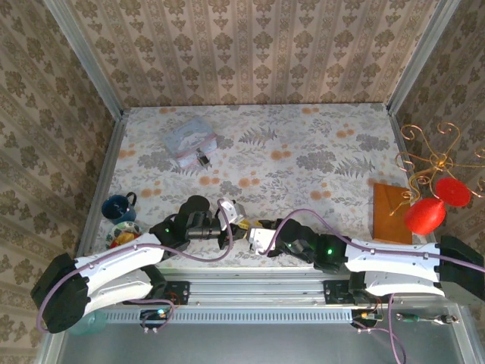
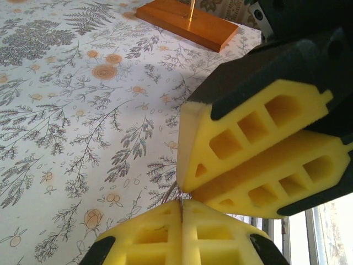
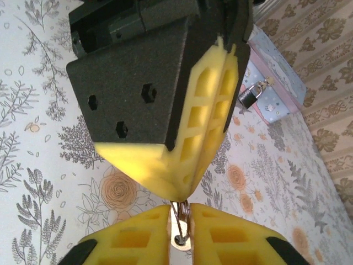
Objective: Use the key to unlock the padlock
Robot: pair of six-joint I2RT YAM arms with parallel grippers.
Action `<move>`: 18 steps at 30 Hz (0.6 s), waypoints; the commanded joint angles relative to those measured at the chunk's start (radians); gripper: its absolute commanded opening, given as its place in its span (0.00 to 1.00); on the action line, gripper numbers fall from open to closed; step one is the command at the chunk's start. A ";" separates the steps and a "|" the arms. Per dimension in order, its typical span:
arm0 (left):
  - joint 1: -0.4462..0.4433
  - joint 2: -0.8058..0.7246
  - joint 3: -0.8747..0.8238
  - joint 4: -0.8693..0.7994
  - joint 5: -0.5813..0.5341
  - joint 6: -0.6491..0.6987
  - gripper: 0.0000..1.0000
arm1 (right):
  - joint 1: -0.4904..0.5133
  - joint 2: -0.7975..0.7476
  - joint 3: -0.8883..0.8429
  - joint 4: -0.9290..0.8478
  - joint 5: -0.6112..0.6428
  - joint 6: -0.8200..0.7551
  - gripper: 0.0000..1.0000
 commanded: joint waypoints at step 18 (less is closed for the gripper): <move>-0.008 -0.028 0.021 0.013 -0.023 0.025 0.00 | -0.010 -0.104 -0.029 0.039 0.119 0.188 0.00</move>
